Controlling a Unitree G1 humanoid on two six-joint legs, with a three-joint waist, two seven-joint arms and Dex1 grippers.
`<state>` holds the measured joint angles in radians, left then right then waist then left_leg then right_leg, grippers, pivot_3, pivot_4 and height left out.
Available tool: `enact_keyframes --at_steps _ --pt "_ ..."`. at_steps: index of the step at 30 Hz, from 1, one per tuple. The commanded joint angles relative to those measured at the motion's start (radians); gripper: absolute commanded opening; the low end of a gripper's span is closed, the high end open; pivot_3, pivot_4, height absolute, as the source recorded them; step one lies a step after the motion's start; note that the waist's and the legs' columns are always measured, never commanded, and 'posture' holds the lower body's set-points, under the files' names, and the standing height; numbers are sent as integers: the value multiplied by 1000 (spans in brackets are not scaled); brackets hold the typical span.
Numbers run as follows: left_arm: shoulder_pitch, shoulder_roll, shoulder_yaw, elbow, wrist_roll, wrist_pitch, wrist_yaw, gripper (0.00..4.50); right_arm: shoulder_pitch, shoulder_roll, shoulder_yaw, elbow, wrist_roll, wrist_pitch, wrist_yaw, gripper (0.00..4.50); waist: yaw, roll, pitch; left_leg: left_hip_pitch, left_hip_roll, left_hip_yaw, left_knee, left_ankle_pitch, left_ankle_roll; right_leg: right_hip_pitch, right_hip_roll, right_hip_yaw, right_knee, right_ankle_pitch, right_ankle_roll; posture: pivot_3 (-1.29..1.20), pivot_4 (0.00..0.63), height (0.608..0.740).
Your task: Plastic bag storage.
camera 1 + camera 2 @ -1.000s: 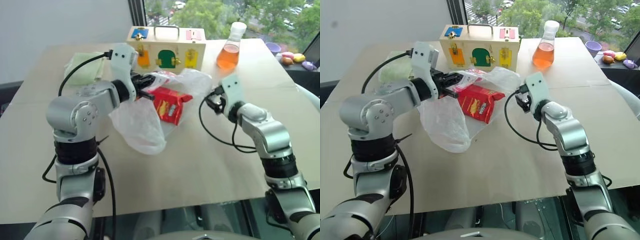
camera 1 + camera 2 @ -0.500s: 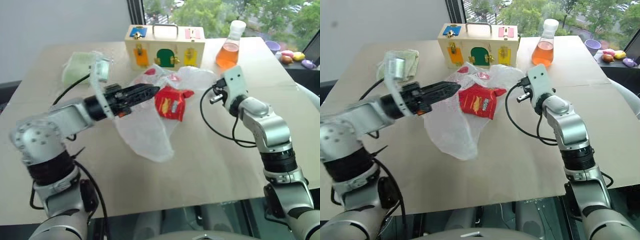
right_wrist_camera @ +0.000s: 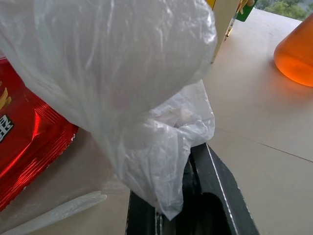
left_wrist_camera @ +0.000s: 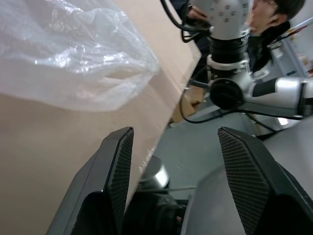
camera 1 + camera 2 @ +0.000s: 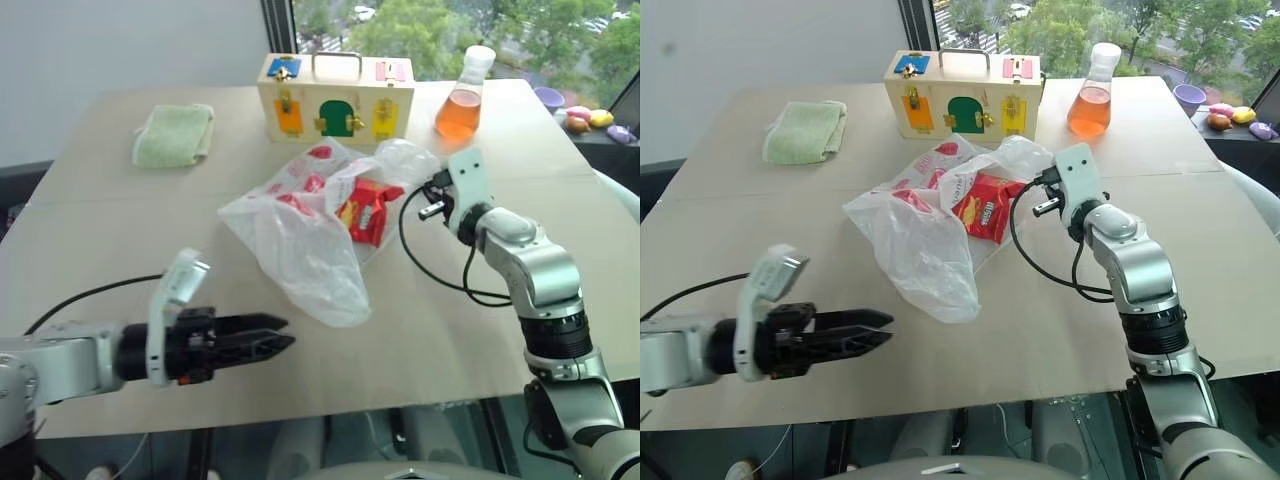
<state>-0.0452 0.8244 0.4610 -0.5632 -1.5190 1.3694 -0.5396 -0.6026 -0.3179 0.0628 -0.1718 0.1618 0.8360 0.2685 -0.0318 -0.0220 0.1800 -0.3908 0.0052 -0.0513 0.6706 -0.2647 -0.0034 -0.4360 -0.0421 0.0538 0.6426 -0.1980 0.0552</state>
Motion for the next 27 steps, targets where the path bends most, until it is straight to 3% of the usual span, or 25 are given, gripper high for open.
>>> enact_keyframes --at_steps 1,10,13,15,17,18,21,22,24,27 --pt "-111 -77 -158 8 74 -90 136 2881 -7 1 -10 -57 -7 16 -11 0 1 0 0 0 0 0 0 0 0 0 0 0 0 2 3 0 150 740" --pt "-307 -304 -383 221 -94 -169 514 2881 -26 9 0 -83 -21 53 -29 0 -5 0 0 -1 0 -1 0 0 0 0 0 0 -1 2 3 0 150 740" --pt "-330 -395 -405 274 -178 -250 669 2046 -27 11 0 -90 -26 60 -31 0 -3 0 0 -2 0 -2 0 0 0 0 0 -1 -1 2 3 0 150 740" --pt "-330 -427 -417 283 -221 -285 732 996 -27 12 0 -94 -27 64 -32 0 -3 0 0 -2 -1 -2 0 0 0 0 -1 -1 -1 2 3 0 150 740" --pt "-313 -444 -384 263 -291 -344 745 403 -27 11 -11 -101 -22 67 -31 0 -3 0 0 -2 -1 -2 0 0 0 0 -1 -1 -1 2 3 0 150 740" --pt "-311 -451 -322 243 -364 -388 720 175 -45 27 -52 -102 10 69 -27 0 -4 0 0 -2 -1 -2 0 0 0 0 -1 -1 -1 2 3 0 150 740" --pt "-404 -490 -139 240 -453 -469 636 175 -148 82 -196 -93 132 75 -20 0 -6 1 1 -4 0 -1 0 0 0 -3 -1 -1 0 2 3 0 150 740" --pt "-463 -486 -83 271 -453 -480 628 175 -198 94 -242 -84 173 81 -20 0 -6 1 1 -6 0 -2 0 0 0 -4 0 -1 0 2 3 0 150 740" --pt "-720 -347 37 482 -453 -541 637 175 -403 50 -322 3 232 90 -1 0 -2 1 1 -5 0 -3 1 0 -1 -2 0 -2 -1 2 3 0 150 740" --pt "-972 -175 52 749 -371 -588 588 175 -628 -45 -362 174 257 90 32 0 -4 0 8 -7 -1 -7 4 1 -1 -3 2 -5 -1 3 3 0 150 740"
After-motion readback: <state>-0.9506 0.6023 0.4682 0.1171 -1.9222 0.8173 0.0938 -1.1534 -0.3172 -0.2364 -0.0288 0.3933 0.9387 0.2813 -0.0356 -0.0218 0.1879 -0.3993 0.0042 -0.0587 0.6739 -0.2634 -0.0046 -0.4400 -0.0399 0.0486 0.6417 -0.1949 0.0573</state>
